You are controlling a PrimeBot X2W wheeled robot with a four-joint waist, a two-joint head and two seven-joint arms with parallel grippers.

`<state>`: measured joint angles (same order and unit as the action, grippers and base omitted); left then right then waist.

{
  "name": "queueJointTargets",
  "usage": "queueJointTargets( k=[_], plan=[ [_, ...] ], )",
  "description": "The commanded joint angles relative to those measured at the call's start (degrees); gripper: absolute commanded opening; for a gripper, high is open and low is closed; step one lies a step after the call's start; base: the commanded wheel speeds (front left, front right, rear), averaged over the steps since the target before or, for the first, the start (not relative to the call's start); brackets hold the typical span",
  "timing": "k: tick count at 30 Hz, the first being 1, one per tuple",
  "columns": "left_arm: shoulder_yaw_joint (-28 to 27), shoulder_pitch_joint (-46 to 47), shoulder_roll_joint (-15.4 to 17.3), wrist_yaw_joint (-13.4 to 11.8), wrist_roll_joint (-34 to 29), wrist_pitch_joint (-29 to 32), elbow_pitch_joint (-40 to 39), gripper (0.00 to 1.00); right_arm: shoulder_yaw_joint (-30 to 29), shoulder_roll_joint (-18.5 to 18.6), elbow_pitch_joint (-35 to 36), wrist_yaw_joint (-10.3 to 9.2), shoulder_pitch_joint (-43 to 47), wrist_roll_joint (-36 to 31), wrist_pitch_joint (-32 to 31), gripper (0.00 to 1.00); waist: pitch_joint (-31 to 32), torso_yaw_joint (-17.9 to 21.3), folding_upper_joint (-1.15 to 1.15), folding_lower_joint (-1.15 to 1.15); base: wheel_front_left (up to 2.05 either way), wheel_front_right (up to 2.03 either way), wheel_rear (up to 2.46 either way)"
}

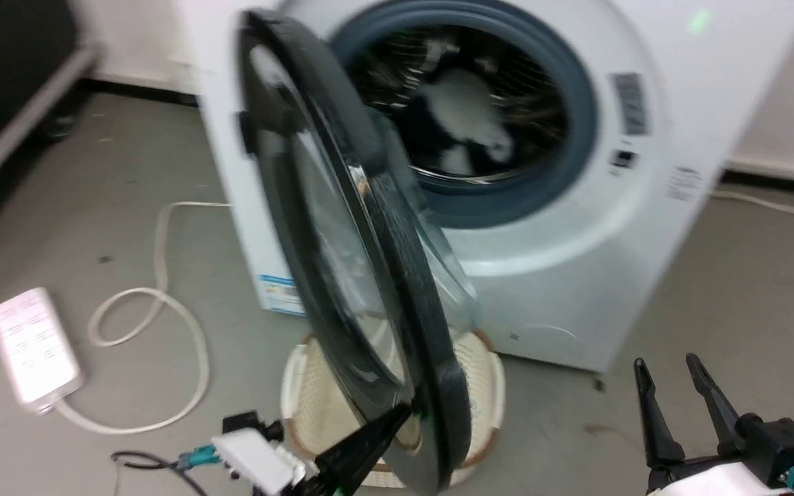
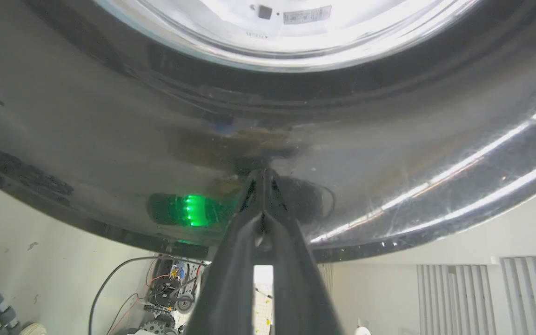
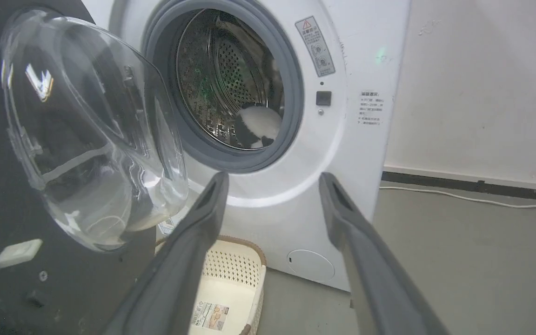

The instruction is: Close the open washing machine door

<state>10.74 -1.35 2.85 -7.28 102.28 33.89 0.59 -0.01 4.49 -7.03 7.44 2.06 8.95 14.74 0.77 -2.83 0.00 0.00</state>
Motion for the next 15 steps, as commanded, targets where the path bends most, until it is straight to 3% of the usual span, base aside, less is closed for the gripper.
queueJointTargets(
  k=[1,9,10,15],
  plan=[
    [1.88,2.44,0.04,1.55,1.69,-2.54,1.14,0.0,-0.12,0.21,0.22,0.05,-0.43,-0.37,0.15,1.0,-3.09,7.04,0.0,0.0,0.0,0.0,0.0],
    [9.29,14.14,0.03,7.75,11.24,-15.96,10.26,0.0,0.44,0.13,-0.38,0.05,-1.51,0.4,0.18,1.0,-7.39,17.69,0.0,0.0,0.0,0.0,0.0],
    [11.33,20.02,0.03,9.78,14.54,-21.56,14.81,0.0,0.9,-0.06,-0.89,0.05,-1.83,0.62,0.21,1.0,-8.5,20.17,0.0,0.0,0.0,0.0,0.0],
    [14.25,30.46,0.03,12.69,17.46,-31.57,22.76,0.0,1.86,-0.51,-1.61,0.05,-2.91,1.02,0.24,1.0,-9.83,22.91,0.0,0.0,0.0,0.0,0.0]
  ],
)
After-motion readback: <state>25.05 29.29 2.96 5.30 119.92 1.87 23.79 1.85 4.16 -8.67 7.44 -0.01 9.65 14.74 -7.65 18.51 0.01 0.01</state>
